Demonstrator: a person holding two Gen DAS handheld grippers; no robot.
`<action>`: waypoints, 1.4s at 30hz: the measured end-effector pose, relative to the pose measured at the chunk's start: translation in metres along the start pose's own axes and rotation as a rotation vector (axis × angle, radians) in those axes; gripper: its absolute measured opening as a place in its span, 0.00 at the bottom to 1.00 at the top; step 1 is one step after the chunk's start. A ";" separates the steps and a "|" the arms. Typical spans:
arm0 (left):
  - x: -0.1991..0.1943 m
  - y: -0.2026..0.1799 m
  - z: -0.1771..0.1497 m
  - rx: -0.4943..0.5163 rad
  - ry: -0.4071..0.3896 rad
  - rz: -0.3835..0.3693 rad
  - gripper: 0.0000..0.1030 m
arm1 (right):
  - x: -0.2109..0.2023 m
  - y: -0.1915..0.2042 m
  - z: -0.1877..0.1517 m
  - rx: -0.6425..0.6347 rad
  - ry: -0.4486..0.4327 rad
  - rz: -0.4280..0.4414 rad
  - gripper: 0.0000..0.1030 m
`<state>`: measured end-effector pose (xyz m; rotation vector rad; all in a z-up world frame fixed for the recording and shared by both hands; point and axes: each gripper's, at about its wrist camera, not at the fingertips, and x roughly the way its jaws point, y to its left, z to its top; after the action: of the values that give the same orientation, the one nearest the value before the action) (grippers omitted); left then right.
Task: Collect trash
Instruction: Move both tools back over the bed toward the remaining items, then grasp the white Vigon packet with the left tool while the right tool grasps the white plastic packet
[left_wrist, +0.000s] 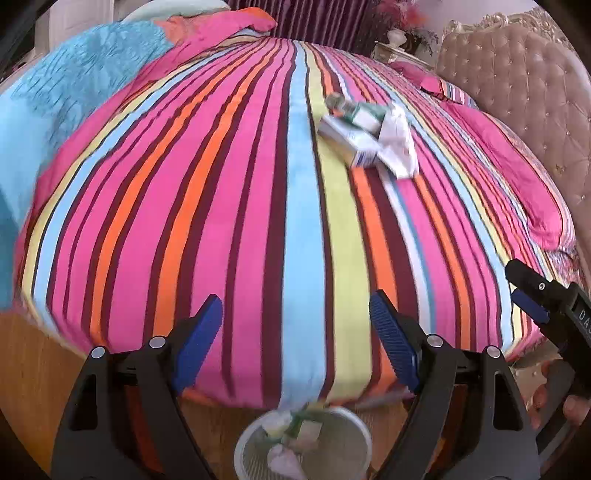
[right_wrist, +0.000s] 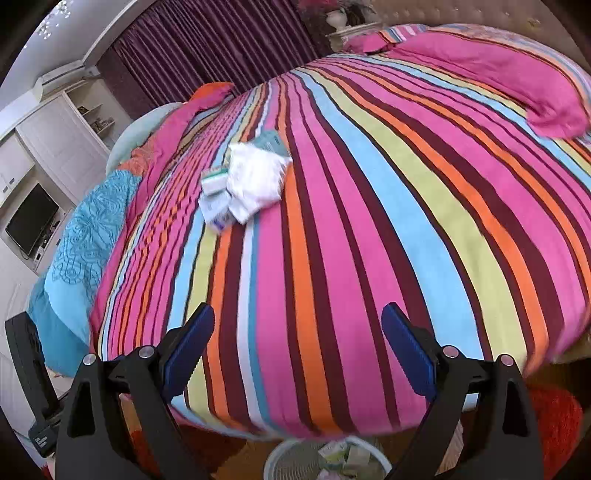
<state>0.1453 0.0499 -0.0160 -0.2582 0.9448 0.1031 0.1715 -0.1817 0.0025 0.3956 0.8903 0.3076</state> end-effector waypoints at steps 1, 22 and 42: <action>0.003 -0.002 0.006 -0.001 0.000 -0.001 0.77 | 0.005 0.003 0.008 -0.007 -0.003 0.001 0.85; 0.112 -0.034 0.141 -0.134 0.087 -0.146 0.77 | 0.078 0.019 0.080 -0.120 0.009 -0.007 0.85; 0.167 -0.047 0.173 -0.119 0.173 -0.033 0.77 | 0.113 0.039 0.094 -0.183 0.021 -0.034 0.85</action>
<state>0.3880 0.0464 -0.0466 -0.3972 1.1080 0.1084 0.3101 -0.1195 -0.0038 0.2084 0.8803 0.3588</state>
